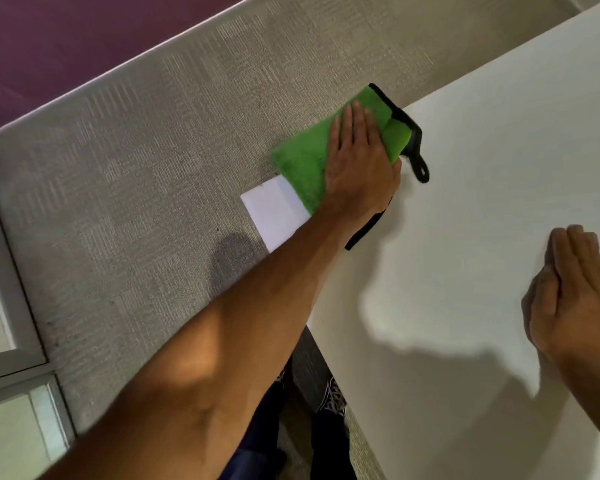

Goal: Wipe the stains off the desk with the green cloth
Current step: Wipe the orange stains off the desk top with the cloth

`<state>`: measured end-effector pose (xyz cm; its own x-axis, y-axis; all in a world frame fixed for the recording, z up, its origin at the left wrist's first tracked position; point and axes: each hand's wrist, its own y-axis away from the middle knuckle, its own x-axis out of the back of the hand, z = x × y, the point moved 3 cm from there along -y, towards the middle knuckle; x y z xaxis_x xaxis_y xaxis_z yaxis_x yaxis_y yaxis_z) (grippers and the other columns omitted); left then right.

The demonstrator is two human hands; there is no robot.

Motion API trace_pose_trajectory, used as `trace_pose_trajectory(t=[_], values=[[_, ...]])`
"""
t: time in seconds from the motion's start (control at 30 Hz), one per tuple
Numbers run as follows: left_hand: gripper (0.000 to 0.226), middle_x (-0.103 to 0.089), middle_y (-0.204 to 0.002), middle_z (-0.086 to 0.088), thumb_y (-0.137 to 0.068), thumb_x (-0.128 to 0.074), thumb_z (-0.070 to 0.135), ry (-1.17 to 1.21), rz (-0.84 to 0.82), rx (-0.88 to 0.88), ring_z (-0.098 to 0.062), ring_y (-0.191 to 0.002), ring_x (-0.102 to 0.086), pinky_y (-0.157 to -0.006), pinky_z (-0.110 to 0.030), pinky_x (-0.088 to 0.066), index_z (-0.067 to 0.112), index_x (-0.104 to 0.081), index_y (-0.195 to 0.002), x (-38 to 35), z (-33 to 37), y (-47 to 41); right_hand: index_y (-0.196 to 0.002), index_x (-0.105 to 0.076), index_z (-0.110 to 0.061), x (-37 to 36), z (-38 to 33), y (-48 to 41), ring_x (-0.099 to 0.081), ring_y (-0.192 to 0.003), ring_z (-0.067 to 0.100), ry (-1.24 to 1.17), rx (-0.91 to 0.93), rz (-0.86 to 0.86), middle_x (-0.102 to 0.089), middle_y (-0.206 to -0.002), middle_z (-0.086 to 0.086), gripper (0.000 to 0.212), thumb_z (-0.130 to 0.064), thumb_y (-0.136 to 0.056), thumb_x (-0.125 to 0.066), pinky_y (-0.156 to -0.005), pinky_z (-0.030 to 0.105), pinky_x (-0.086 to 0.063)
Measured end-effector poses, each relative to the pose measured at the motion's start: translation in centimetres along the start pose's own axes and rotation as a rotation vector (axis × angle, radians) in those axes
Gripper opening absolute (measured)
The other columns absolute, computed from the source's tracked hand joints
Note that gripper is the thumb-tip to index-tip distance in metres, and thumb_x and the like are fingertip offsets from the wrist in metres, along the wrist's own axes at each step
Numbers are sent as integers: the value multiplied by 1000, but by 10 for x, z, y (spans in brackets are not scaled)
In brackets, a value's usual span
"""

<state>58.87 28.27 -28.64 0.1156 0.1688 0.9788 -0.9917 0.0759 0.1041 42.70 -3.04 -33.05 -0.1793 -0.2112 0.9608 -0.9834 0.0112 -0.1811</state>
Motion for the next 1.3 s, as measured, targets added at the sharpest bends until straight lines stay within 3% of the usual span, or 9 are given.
trace_pose_trajectory(t=[0.1,0.27,0.47,0.6,0.73,0.83,0.97,1.17,1.3], values=[[80,-15,-162,-27,-99,-33,50,-10,0,12,-35,-153,-10,-126,-46,-8,-7,-17,-153,-1,-19,14,-157,-34,2,1,-9,-1,-27,-157,36,-79,-88,-37,-32,-166,23,58,-24,-107,-21,-123,63,-27],[78,-17,-161,-26,-99,-32,49,-18,24,103,-34,-153,-12,-126,-45,-8,-6,-18,-153,0,-61,41,-151,-43,5,18,-19,-4,-39,-150,42,-22,-19,33,-43,-158,27,53,-18,-106,-29,-117,63,-35],[84,-21,-160,-26,-90,-20,51,11,74,274,-35,-152,-16,-126,-44,-7,-7,-22,-152,4,-94,74,-150,-44,8,27,-31,-4,-35,-152,43,-32,-40,29,-42,-158,28,51,-10,-102,-36,-123,61,-29],[75,-10,-163,-26,-100,-37,41,68,89,309,-35,-153,-5,-127,-46,-4,-8,-14,-153,3,-117,101,-149,-45,8,25,-28,-4,-40,-149,45,-12,-29,24,-45,-156,30,51,-11,-103,-34,-117,64,-34],[75,-14,-161,-28,-99,-53,31,101,153,157,-40,-152,-7,-126,-49,-5,-11,-19,-151,8,-110,105,-151,-44,6,25,-32,-5,-35,-153,41,-27,-61,42,-42,-159,26,51,-10,-103,-35,-123,60,-29],[73,-9,-163,-24,-102,-38,39,-65,46,19,-36,-153,-6,-126,-47,-6,-6,-13,-154,3,-85,92,-151,-43,6,23,-27,-4,-37,-151,41,-4,-29,36,-43,-158,27,52,-13,-104,-33,-120,61,-31],[72,-8,-164,-22,-101,-33,40,-22,12,-138,-33,-154,-5,-126,-45,-5,-5,-15,-154,5,-45,69,-152,-42,4,21,-26,-1,-34,-153,40,-10,-50,50,-41,-160,26,52,-13,-103,-34,-123,60,-28],[74,-7,-163,-26,-102,-28,43,-133,-24,-200,-36,-153,-3,-126,-46,-4,-7,-11,-154,-6,6,21,-152,-42,5,24,-28,-2,-33,-154,40,-7,-52,42,-40,-160,26,53,-9,-101,-37,-125,60,-27],[72,-8,-164,-24,-103,-33,40,-63,-37,-227,-33,-154,-4,-127,-43,-2,-6,-11,-154,-5,-3,28,-151,-42,7,26,-26,-2,-33,-154,41,7,-35,14,-40,-160,28,53,-11,-102,-34,-121,62,-30]])
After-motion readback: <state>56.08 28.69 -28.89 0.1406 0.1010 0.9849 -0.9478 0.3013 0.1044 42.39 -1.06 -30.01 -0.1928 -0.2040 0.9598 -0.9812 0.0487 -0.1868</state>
